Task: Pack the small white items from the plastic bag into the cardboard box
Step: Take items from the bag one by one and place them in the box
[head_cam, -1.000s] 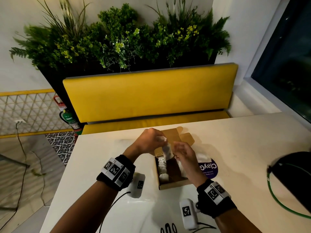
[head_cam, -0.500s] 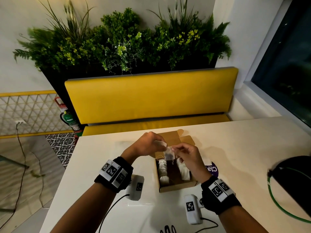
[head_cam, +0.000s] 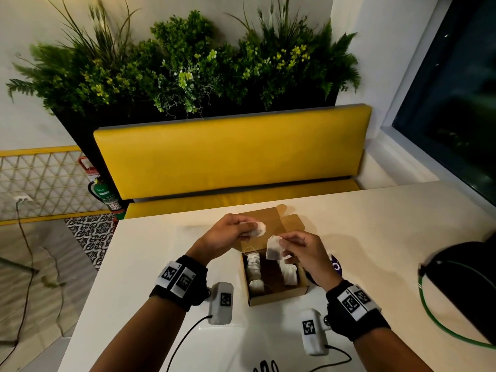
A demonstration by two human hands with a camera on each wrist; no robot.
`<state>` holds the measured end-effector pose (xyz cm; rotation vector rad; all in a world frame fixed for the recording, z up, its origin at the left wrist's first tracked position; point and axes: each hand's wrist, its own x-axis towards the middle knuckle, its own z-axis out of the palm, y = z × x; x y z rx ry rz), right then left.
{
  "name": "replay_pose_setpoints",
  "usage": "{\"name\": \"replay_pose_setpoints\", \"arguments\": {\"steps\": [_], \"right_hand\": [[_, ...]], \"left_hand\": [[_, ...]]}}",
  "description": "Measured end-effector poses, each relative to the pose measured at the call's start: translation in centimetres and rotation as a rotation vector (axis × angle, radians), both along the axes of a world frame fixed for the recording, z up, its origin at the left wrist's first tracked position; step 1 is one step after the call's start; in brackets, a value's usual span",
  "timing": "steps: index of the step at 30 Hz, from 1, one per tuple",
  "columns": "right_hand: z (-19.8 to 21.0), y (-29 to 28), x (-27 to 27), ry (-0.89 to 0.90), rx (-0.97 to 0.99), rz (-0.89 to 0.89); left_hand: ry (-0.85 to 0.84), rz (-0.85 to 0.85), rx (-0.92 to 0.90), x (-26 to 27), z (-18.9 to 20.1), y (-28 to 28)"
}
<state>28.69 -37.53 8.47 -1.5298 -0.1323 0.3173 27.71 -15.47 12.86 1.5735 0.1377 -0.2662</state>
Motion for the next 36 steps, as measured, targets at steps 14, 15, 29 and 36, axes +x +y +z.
{"name": "replay_pose_setpoints", "arguments": {"steps": [14, 15, 29, 36], "right_hand": [[0.3, -0.6, -0.1, -0.061, -0.134, 0.008], [0.4, -0.6, 0.0, -0.054, -0.12, 0.01], [-0.2, -1.2, 0.1, 0.003, -0.182, -0.016], [-0.3, -2.3, 0.0, 0.03, -0.262, -0.01]], "left_hand": [[0.155, 0.201, -0.62, -0.1, -0.1, -0.7], [0.15, 0.187, -0.604, -0.2, -0.1, -0.9], [0.052, 0.184, -0.408, -0.4, -1.1, -1.5], [0.08, 0.101, -0.236, -0.9, -2.2, -2.5]]}}
